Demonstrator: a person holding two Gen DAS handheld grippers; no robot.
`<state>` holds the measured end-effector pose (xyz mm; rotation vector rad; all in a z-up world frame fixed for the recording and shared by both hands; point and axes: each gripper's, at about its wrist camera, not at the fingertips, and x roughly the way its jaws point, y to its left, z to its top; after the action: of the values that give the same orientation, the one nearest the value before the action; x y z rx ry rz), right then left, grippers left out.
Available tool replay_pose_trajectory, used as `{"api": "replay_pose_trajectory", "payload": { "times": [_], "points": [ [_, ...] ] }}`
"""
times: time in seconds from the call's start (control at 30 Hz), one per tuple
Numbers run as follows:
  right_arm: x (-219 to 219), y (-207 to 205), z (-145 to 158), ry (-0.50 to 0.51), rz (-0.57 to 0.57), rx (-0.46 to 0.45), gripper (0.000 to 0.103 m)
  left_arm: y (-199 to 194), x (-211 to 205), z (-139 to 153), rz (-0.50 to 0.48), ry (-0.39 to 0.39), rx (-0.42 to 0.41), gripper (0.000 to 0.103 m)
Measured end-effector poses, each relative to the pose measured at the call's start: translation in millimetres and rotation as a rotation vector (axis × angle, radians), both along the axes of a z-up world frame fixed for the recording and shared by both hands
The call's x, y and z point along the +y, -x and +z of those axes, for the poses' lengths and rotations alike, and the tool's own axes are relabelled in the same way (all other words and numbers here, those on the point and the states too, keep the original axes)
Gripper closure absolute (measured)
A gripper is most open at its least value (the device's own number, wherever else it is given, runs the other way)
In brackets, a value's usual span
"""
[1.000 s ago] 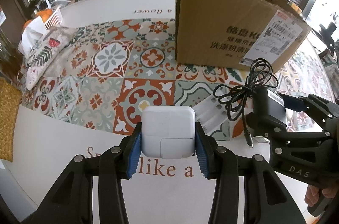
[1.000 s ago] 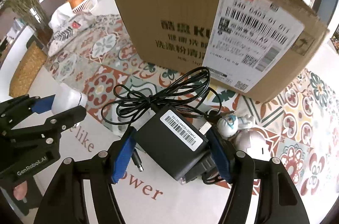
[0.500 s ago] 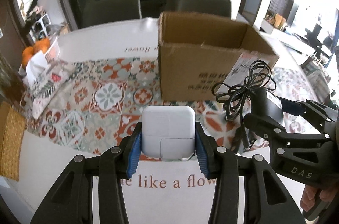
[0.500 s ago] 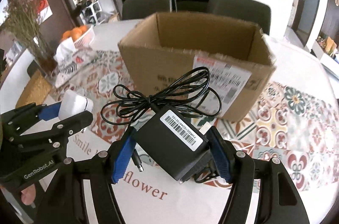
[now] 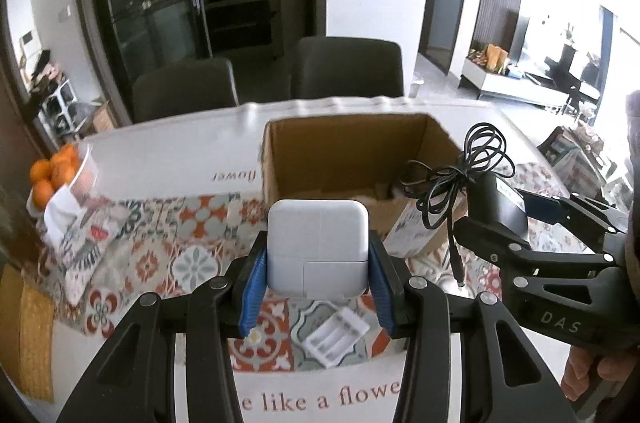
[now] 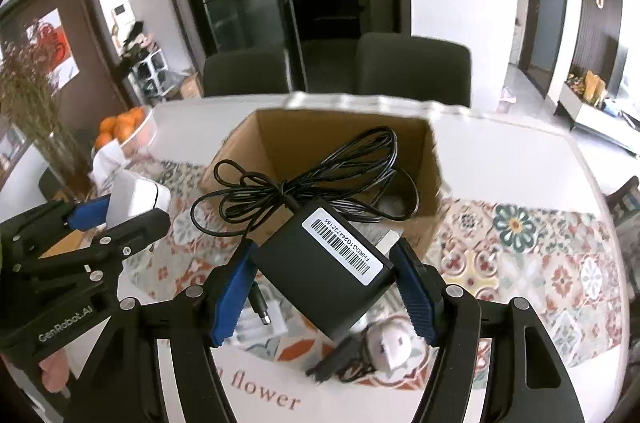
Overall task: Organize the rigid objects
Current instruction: 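Lift the charger and adapter and carry both toward the box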
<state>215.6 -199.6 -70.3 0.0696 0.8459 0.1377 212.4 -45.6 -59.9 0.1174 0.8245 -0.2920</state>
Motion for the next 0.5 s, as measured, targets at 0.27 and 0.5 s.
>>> {"api": "replay_pose_trajectory", "payload": {
  "times": [0.27, 0.5],
  "points": [
    [-13, -29, 18, 0.017, -0.047, -0.01, 0.035, -36, -15, 13, -0.047, 0.001, 0.003, 0.058],
    [-18, -56, 25, 0.037, -0.054, -0.012, 0.035, -71, -27, 17, -0.062, -0.024, 0.015, 0.058]
  ]
}}
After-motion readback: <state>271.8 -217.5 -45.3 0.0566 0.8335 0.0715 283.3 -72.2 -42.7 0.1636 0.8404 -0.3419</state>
